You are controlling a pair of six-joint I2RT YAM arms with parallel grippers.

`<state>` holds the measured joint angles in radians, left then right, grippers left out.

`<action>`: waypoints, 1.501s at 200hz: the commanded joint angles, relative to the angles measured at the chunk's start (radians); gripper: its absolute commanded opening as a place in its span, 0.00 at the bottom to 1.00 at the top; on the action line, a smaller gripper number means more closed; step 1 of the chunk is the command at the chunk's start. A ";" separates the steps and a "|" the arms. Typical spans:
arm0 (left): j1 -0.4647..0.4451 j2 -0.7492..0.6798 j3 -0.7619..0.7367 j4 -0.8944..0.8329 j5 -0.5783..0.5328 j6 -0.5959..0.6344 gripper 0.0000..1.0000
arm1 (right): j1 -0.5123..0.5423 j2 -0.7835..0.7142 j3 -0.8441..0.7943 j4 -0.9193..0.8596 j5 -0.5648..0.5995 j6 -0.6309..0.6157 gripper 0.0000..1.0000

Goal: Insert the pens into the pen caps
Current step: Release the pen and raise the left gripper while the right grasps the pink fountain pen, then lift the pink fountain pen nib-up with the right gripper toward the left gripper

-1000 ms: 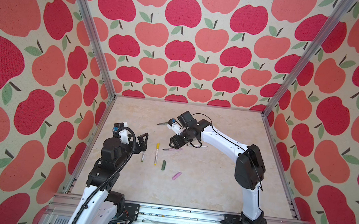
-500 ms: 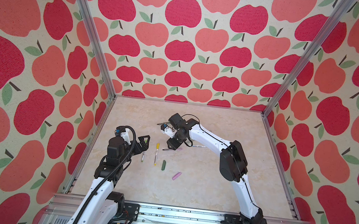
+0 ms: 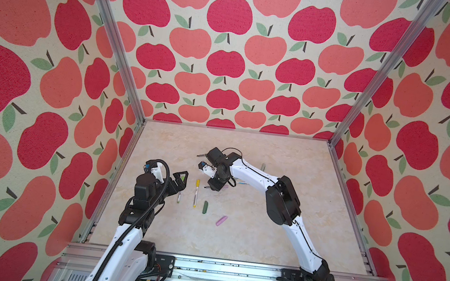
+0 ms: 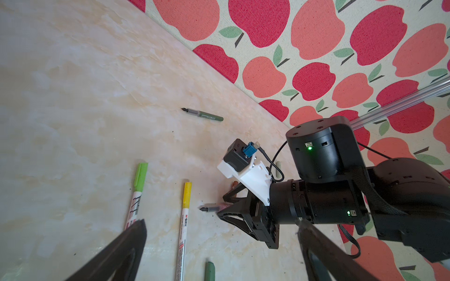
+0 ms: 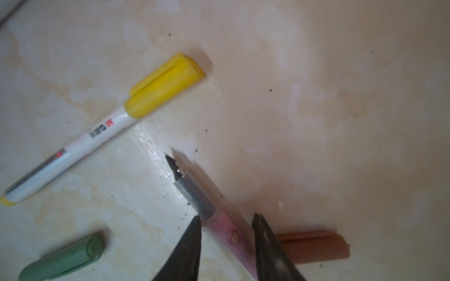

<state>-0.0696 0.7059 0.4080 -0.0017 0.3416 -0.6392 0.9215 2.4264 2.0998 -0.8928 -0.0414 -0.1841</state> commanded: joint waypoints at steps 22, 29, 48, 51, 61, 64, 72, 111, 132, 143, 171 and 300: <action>0.008 -0.016 -0.015 0.026 0.019 -0.005 0.99 | 0.009 0.028 0.014 -0.037 0.007 -0.010 0.23; 0.009 -0.016 -0.014 0.026 0.019 -0.005 0.99 | 0.009 0.028 0.009 -0.034 0.007 -0.009 0.20; 0.008 -0.016 -0.008 0.022 0.022 -0.008 0.99 | 0.010 0.026 -0.005 -0.026 0.000 -0.001 0.15; 0.008 -0.016 -0.008 0.022 0.023 -0.008 0.99 | 0.010 0.025 -0.007 -0.024 0.000 0.000 0.15; 0.008 -0.016 -0.005 0.017 0.025 -0.010 0.99 | 0.010 0.022 -0.016 -0.017 -0.006 0.005 0.14; 0.008 -0.016 -0.003 0.017 0.025 -0.010 0.99 | 0.010 0.021 -0.020 -0.014 -0.008 0.006 0.14; 0.008 -0.015 0.001 0.012 0.026 -0.010 0.99 | 0.010 0.015 -0.030 -0.004 -0.011 0.009 0.13; 0.008 -0.012 0.015 -0.006 0.035 -0.010 0.99 | 0.004 -0.033 -0.090 0.060 -0.024 0.050 0.09; 0.008 -0.010 0.028 -0.023 0.048 -0.008 0.99 | -0.015 -0.083 -0.113 0.106 -0.067 0.101 0.08; 0.008 -0.005 0.040 -0.033 0.055 -0.003 0.99 | -0.027 -0.112 -0.123 0.131 -0.094 0.130 0.08; 0.008 0.016 0.074 -0.060 0.086 0.019 0.99 | -0.063 -0.174 -0.158 0.190 -0.174 0.209 0.06; -0.081 0.265 0.180 0.148 0.481 0.044 1.00 | -0.226 -0.504 -0.442 0.603 -0.470 0.612 0.05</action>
<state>-0.1028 0.9325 0.5426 0.0368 0.7082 -0.6052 0.7033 1.9881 1.6886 -0.4015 -0.4221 0.3241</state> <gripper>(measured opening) 0.996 0.127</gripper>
